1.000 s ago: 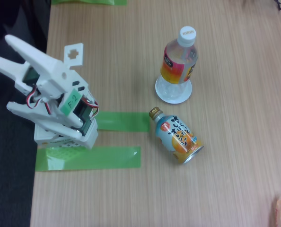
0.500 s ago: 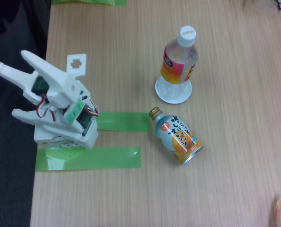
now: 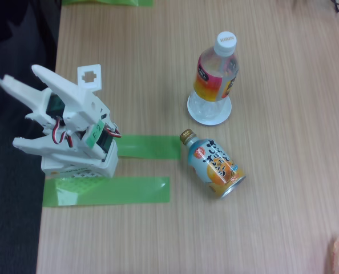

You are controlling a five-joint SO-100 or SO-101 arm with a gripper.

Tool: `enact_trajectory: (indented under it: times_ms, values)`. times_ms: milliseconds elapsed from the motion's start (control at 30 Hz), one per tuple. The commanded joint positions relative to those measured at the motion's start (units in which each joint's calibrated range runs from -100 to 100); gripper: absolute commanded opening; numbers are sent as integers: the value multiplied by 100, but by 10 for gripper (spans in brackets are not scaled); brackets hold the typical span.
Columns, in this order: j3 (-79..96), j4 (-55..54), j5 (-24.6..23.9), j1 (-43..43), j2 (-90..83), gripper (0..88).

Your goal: Pick up the plastic bottle and stand it up on the white place

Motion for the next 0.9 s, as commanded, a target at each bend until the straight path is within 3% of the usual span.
enact_trajectory:
  times_ms: [0,133,867]
  values:
    - [36,10,25,17,8,86]
    - [36,53,-1,-28,8,6]
    - [36,1,-22,-20,8,13]
